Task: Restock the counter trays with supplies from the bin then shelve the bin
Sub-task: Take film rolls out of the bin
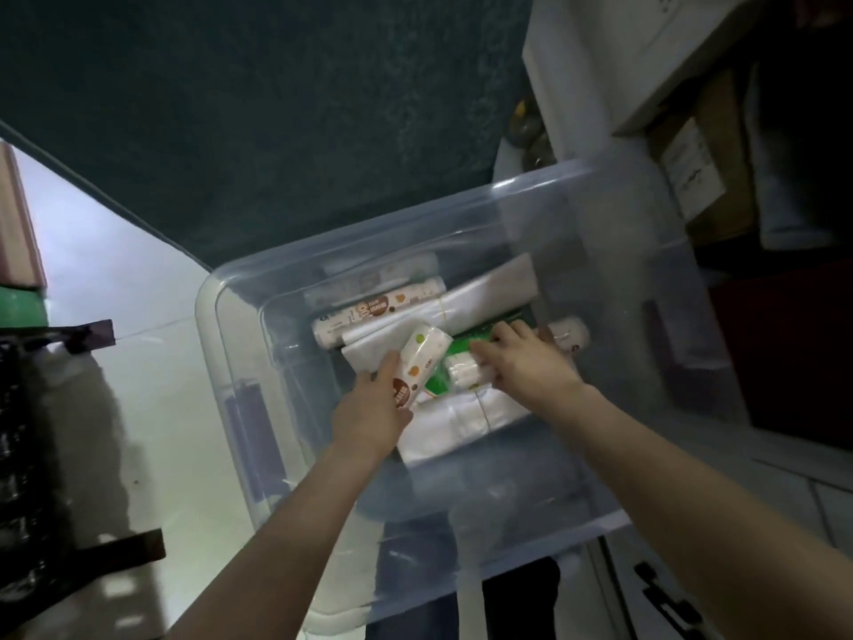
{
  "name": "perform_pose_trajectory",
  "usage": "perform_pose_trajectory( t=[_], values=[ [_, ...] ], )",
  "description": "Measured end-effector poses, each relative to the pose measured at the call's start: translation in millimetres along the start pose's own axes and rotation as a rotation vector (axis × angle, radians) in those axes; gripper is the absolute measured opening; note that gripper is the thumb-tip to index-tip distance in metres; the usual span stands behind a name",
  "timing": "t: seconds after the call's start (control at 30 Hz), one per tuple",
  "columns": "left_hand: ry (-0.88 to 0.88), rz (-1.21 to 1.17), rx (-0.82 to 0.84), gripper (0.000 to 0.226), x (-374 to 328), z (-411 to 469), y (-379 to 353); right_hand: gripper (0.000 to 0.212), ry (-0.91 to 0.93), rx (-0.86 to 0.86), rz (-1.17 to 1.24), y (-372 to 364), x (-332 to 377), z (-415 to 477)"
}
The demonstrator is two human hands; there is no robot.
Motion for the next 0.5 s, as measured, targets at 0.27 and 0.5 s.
perform_pose_trajectory(
  t=[0.27,0.5],
  values=[
    [-0.196,0.102,-0.178,0.082,-52,-94,73,0.047,0.042,-0.218,0.055,58,26,-140],
    [-0.396,0.225,-0.367,0.078,-135,-209,122,0.05,0.022,-0.524,-0.087,118,29,-298]
  ],
)
Point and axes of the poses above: each hand's wrist, its own z-axis towards the middle knuckle, its own y-axis out of the back of the hand, x = y × z, the point moved 4 cm from there along z, towards the middle knuckle, and after that the axes turned 14 degrees about x, right-handed, at the moved point
